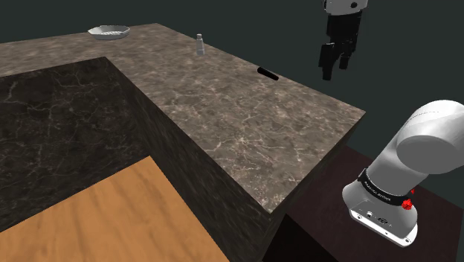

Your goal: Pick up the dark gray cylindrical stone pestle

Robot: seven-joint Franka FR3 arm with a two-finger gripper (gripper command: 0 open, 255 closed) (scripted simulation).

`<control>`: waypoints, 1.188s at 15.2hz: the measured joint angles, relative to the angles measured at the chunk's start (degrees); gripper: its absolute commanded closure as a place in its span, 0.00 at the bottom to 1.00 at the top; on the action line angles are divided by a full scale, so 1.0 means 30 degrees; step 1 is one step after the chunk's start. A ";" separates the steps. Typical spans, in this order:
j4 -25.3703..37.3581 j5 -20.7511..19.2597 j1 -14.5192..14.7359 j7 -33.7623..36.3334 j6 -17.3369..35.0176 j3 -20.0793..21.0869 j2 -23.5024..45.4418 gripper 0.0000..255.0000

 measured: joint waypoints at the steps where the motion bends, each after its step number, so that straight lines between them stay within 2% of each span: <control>1: 0.0000 0.0000 0.0000 0.0000 0.0000 0.0000 0.0000 0.00; 8: 0.0938 -0.0501 -0.0413 -0.1395 0.3406 -0.1340 0.3541 0.00; 18: 0.4554 0.0095 -0.0702 -0.3813 0.7570 -0.3016 1.0045 0.00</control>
